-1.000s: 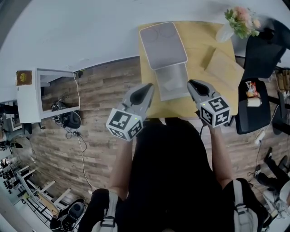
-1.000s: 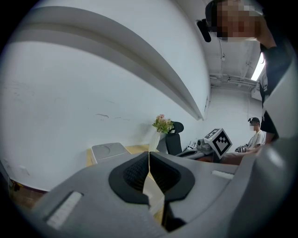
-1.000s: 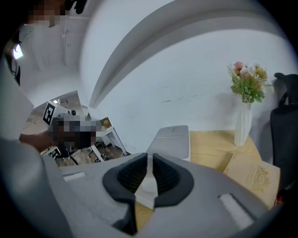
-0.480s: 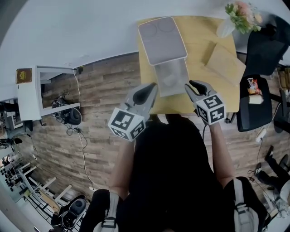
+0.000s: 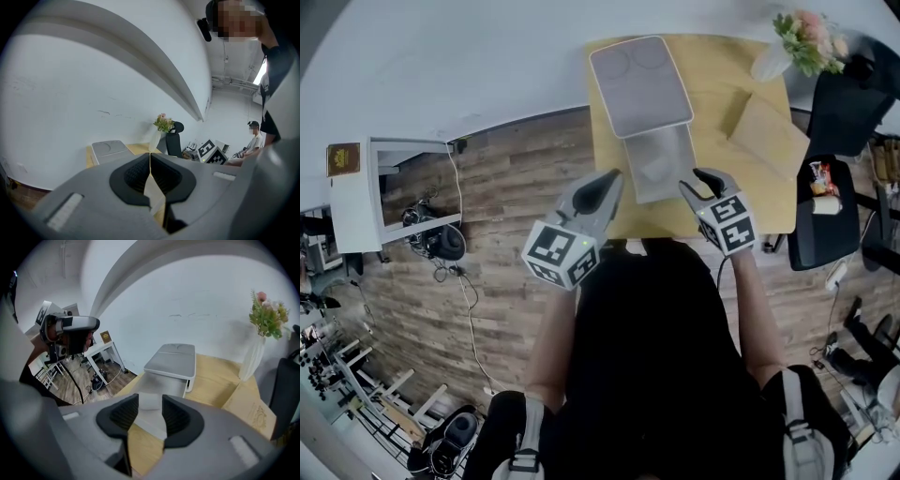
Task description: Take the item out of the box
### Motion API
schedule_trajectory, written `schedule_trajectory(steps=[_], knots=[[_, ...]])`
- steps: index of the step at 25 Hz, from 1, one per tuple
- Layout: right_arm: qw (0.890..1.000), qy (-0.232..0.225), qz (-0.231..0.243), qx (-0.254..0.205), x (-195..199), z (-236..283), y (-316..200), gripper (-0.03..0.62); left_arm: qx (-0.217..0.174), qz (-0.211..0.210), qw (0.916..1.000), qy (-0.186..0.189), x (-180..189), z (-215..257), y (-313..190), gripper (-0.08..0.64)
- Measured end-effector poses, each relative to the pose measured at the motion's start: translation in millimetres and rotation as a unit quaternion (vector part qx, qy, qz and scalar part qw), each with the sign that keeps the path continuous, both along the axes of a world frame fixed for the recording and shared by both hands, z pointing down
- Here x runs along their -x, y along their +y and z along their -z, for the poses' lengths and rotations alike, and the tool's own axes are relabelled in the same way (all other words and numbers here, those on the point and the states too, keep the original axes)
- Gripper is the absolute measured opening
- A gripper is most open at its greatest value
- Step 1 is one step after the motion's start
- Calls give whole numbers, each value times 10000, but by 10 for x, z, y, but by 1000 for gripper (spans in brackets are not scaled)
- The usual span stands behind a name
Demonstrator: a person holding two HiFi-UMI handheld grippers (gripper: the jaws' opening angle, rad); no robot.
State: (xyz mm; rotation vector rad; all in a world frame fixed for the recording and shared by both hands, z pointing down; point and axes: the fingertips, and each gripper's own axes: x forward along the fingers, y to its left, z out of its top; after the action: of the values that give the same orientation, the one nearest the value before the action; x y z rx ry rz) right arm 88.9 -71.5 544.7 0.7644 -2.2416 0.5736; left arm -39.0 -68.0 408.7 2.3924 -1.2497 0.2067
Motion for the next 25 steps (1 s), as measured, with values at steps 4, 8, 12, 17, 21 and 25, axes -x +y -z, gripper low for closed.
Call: schedule_trajectory(steps=[4, 8, 12, 17, 21, 25], knots=[[9997, 229, 76, 52, 102, -139, -9, 168, 50, -109, 9999, 17, 75, -25, -33, 15], [9990, 424, 129, 107, 214, -275, -1, 187, 107, -193, 9998, 30, 155, -53, -22, 14], [9983, 537, 137, 172, 328, -382, -9, 220, 137, -262, 9995, 56, 222, -62, -28, 15], [9974, 688, 103, 194, 456, -506, -31, 259, 168, -315, 9994, 41, 327, -78, -16, 15], [9959, 856, 146, 259, 533, -628, -29, 286, 252, -317, 9992, 32, 419, -116, -12, 15], [9929, 1118, 317, 248, 604, -752, -52, 315, 305, -314, 9990, 13, 508, -150, -15, 15]])
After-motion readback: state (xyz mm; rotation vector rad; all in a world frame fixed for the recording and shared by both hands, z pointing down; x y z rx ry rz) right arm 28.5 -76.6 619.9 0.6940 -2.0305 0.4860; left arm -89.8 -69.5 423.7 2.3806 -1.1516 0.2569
